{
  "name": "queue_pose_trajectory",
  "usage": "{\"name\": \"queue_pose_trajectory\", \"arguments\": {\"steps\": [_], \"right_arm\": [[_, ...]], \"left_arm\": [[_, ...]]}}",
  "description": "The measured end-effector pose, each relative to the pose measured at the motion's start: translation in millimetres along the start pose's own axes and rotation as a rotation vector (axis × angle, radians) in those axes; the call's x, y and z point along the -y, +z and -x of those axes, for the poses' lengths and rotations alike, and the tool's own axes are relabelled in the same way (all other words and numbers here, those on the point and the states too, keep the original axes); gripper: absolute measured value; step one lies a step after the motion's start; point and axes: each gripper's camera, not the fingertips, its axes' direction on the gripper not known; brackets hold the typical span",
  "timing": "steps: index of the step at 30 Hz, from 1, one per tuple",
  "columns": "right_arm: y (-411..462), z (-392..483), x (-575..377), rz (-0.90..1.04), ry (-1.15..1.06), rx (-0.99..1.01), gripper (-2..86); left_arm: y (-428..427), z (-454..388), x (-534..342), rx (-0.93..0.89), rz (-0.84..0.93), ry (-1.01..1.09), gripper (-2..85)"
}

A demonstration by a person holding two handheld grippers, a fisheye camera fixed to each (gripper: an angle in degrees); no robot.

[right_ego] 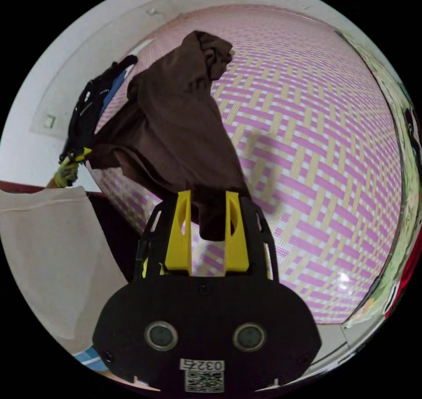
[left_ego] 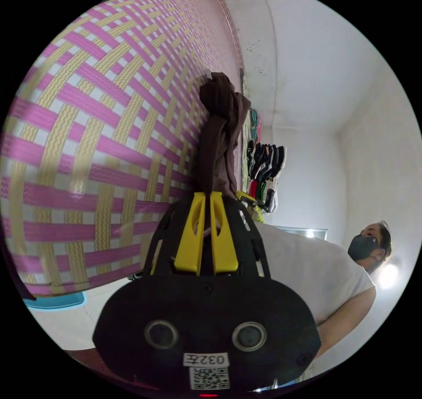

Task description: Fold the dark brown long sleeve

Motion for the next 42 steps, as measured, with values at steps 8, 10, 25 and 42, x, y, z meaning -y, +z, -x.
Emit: {"name": "queue_pose_trajectory", "arguments": {"steps": [8, 10, 25, 42], "right_arm": [[7.9, 39.7, 16.0, 0.111, -0.017, -0.245, 8.5], [6.0, 38.3, 10.4, 0.118, -0.020, -0.225, 8.5], [-101.0, -59.8, -22.9, -0.122, 0.050, 0.353, -0.8], [-469.0, -143.2, -209.7, -1.327, -0.479, 1.030, -0.8]], "left_arm": [[-22.0, 11.5, -6.7, -0.024, -0.036, 0.006, -1.1], [-29.5, 16.8, -8.3, -0.036, -0.042, 0.006, -1.0], [-124.0, 20.9, -13.8, -0.363, -0.223, 0.075, -1.1], [-313.6, -430.5, 13.0, -0.832, -0.413, 1.035, -1.1]]}}
